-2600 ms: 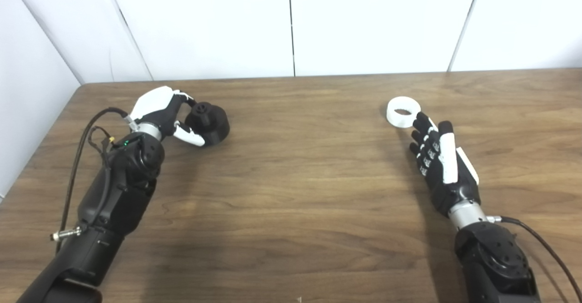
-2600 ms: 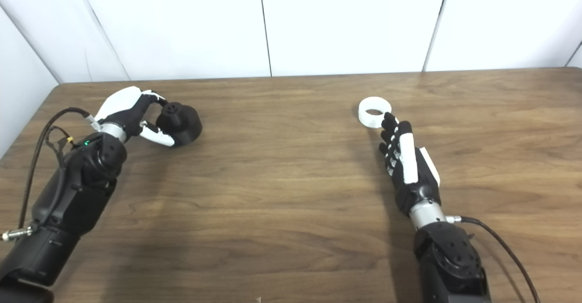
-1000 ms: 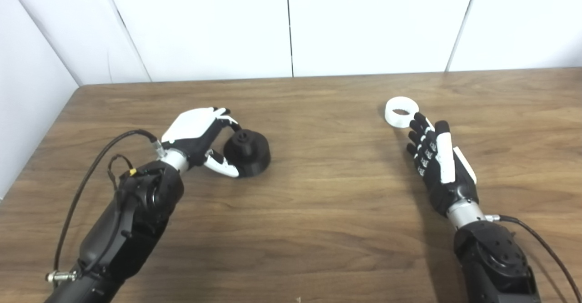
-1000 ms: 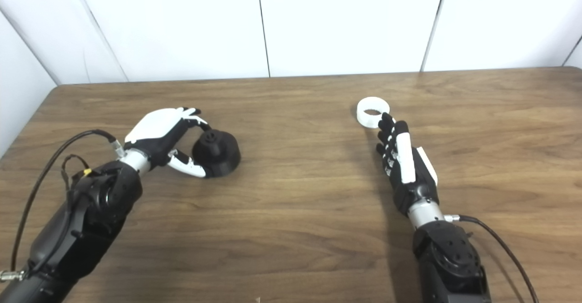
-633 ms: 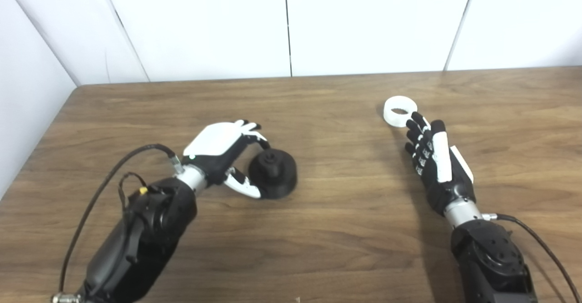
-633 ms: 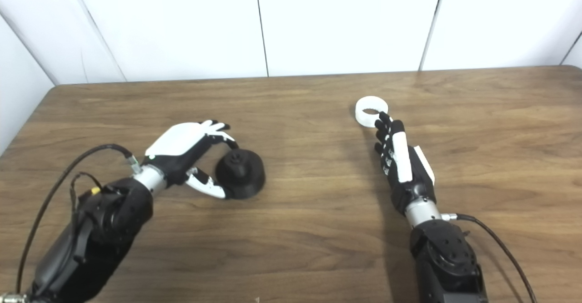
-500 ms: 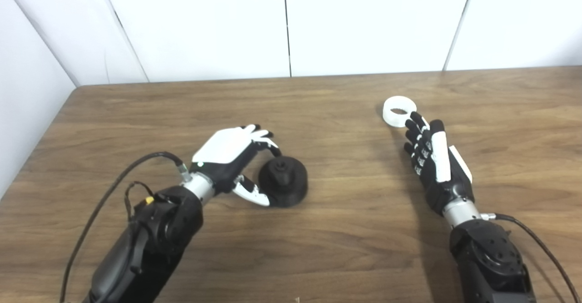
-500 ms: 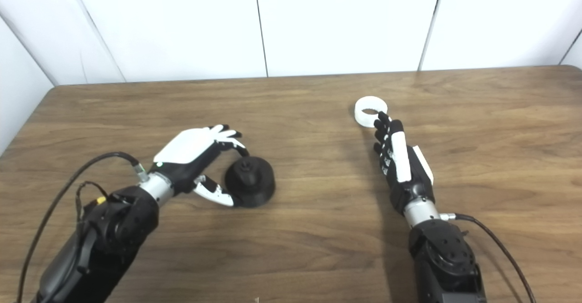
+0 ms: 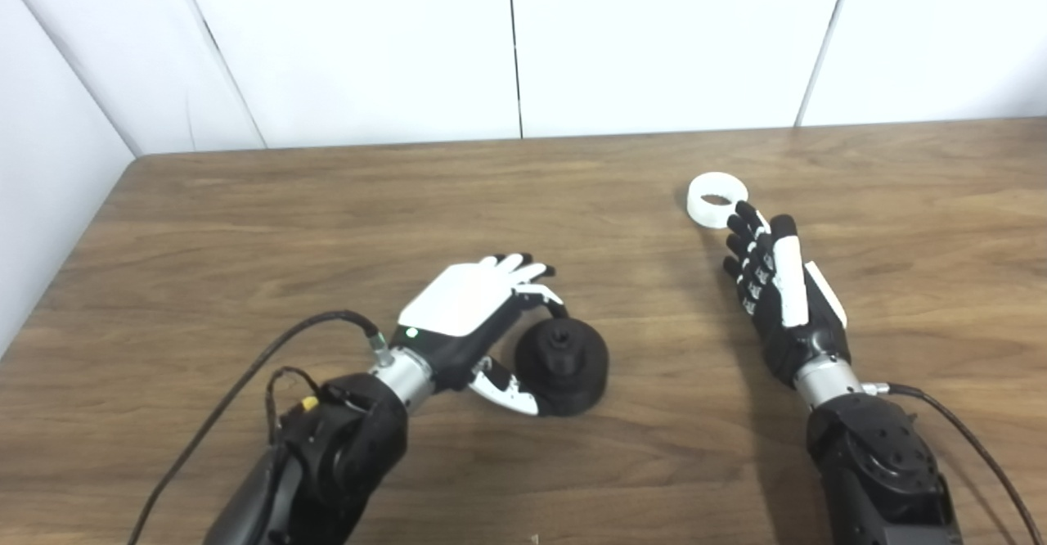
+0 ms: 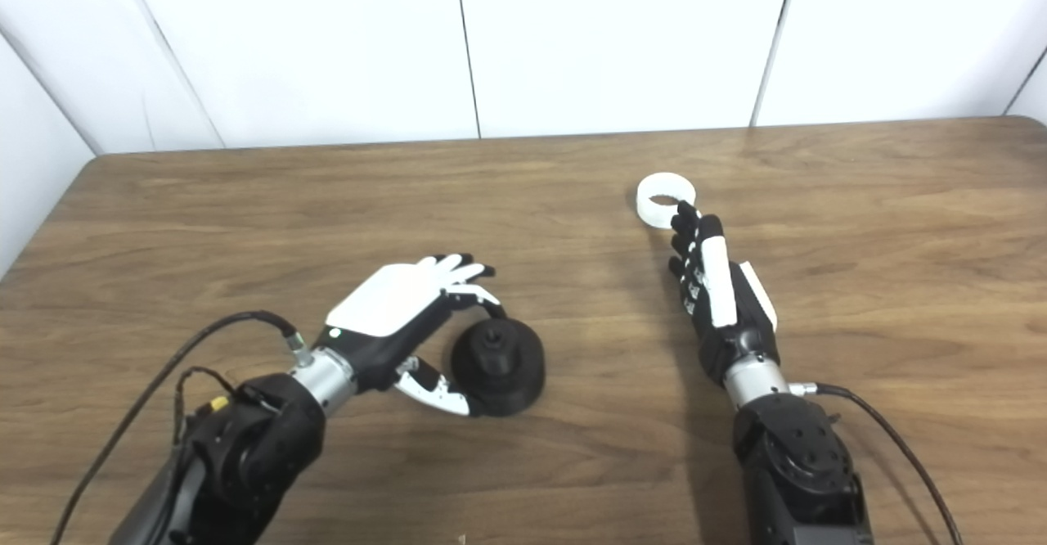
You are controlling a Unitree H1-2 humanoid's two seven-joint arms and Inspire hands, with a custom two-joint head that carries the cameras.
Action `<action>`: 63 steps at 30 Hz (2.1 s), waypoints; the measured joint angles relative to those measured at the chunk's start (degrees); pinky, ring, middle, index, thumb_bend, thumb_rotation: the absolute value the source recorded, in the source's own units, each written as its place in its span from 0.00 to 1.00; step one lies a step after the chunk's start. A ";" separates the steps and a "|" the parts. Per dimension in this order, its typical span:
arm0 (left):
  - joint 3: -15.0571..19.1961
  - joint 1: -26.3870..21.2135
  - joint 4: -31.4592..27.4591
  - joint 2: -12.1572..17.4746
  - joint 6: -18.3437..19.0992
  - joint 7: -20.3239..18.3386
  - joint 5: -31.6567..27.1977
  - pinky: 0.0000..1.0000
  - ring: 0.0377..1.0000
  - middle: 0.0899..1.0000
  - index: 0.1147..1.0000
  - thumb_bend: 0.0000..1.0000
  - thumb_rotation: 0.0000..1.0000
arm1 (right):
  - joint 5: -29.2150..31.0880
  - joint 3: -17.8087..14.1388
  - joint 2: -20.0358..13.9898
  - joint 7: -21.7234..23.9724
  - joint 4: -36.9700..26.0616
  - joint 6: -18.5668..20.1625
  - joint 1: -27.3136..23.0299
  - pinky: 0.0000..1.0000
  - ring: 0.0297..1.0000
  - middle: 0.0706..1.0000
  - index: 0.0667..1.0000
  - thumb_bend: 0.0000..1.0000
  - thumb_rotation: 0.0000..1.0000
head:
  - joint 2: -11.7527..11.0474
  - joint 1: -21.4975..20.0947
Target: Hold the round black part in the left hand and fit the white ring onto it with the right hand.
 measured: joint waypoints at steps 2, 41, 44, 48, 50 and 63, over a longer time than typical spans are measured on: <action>-0.22 0.51 -0.12 -0.58 -0.69 0.04 0.44 1.00 1.00 0.95 0.67 0.90 0.23 | -0.01 -0.02 0.01 0.00 -0.01 0.02 0.00 1.00 1.00 0.98 0.98 0.75 1.00 | 0.09 -0.09; -0.81 4.37 -2.65 -4.89 -3.88 -1.73 3.51 1.00 1.00 0.95 0.66 0.89 0.22 | -22.83 3.04 -14.53 -2.85 -1.06 -3.51 -7.50 0.96 0.96 0.91 0.79 0.78 0.47 | 0.79 -0.18; -0.67 4.45 -2.65 -4.94 -4.25 -1.69 3.51 1.00 1.00 0.95 0.66 0.89 0.22 | -29.25 5.11 -19.06 -1.98 -0.75 -2.20 -12.39 0.92 0.97 0.92 0.77 0.83 0.44 | 0.70 -0.35; -0.63 4.57 -2.55 -5.27 -4.65 -1.61 3.51 1.00 1.00 0.95 0.66 0.89 0.21 | -33.14 8.69 -21.19 1.22 3.39 -2.07 -18.21 0.89 0.99 0.93 0.75 0.87 0.36 | 0.70 -0.26; -0.61 4.61 -2.42 -5.51 -4.90 -1.57 3.49 1.00 1.00 0.95 0.66 0.90 0.22 | -33.60 9.93 -21.14 2.19 5.98 -2.09 -19.28 0.86 0.99 0.93 0.73 0.90 0.34 | 0.70 -0.35; -0.02 5.07 -2.25 -6.05 -5.22 -1.56 3.50 1.00 1.00 0.96 0.67 0.89 0.22 | -37.08 15.32 -21.02 5.80 18.82 -2.66 -24.53 0.95 0.99 0.93 0.74 0.94 0.39 | 0.53 -0.35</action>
